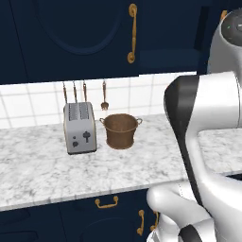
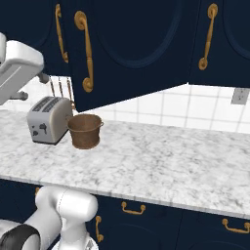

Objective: Open the cabinet, pick up the bread from the cabinet and place it in the basket. Then move the basket to the dining counter.

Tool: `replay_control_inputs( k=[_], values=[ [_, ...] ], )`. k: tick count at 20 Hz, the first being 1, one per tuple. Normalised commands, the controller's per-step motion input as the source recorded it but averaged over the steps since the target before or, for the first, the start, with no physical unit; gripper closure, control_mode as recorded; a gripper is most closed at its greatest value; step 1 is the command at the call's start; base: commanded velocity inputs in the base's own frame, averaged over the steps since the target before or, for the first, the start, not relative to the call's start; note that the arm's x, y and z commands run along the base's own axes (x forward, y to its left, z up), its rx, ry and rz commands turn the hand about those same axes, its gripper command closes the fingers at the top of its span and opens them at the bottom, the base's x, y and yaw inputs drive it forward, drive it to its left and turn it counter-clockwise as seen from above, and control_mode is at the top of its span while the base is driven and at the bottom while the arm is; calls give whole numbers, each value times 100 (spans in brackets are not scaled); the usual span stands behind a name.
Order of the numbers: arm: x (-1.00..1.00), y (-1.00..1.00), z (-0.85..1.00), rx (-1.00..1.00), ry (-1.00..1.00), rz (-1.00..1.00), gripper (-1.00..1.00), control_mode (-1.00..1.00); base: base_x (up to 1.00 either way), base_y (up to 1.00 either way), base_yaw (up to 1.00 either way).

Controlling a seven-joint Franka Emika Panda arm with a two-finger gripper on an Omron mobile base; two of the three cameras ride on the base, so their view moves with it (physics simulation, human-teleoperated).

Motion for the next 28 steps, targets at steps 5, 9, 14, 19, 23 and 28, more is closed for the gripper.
replay_control_inputs(
  k=[5,9,14,19,23,28],
  values=[
    [64,91,-7,-84,76,0,-100,-100,0,0,0],
    [72,3,-79,-38,58,0,-100,-100,0,0,0],
    [94,-61,-35,-2,13,12,-100,-100,0,0,0],
    [78,-67,0,0,4,11,-100,-100,0,0,0],
    [35,-64,0,-7,9,1,-100,-100,0,0,0],
    [-50,-95,2,-10,7,-17,-100,-100,0,0,0]
  ],
)
